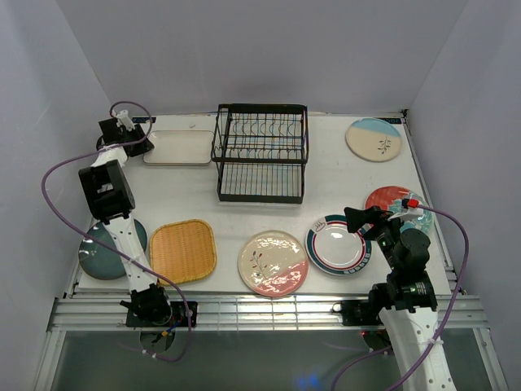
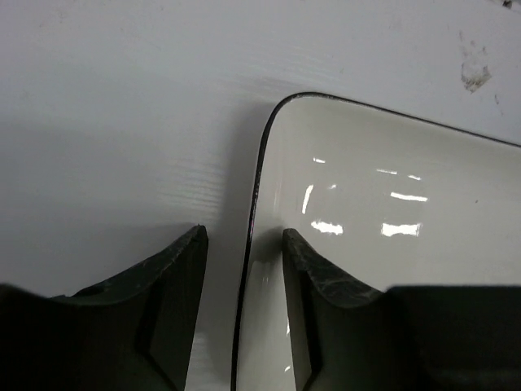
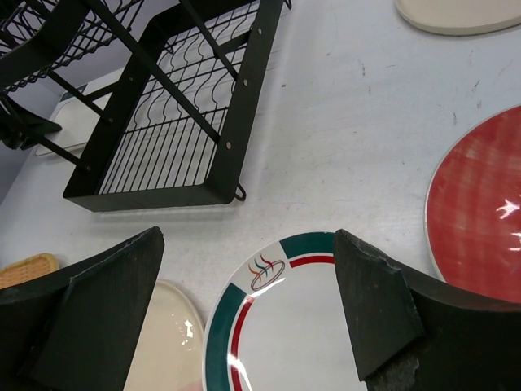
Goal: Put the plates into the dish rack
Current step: Move the plate to the center of the board.
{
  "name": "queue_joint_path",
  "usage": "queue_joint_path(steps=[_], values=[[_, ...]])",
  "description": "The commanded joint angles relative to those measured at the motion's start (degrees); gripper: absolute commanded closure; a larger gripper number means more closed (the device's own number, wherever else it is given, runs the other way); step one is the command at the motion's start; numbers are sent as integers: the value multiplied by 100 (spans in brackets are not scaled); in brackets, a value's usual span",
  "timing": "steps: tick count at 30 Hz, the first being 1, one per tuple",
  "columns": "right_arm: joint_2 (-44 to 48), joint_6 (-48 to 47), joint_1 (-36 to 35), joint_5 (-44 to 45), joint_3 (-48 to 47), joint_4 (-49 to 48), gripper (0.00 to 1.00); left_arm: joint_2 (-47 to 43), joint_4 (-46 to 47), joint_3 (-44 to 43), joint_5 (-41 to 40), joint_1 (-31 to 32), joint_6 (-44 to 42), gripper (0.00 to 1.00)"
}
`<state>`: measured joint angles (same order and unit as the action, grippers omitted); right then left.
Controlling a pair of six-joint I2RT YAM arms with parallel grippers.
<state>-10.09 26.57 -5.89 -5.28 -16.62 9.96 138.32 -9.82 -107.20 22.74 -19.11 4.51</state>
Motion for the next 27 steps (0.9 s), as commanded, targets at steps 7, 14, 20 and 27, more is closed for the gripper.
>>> queue_joint_path(steps=[7,14,20,27], values=[[138,6,-9,-140,-43,-293,10,-868,113,954,-376,-49,-91,40],[174,-29,-9,-114,-34,-249,10,-1869,937,2298,-955,-49,260,2],[200,-55,-9,-114,-34,-231,10,-2528,1088,2791,-930,-57,699,2],[174,-117,-9,-44,-52,-161,10,-3468,1431,3749,-946,-57,1295,2]])
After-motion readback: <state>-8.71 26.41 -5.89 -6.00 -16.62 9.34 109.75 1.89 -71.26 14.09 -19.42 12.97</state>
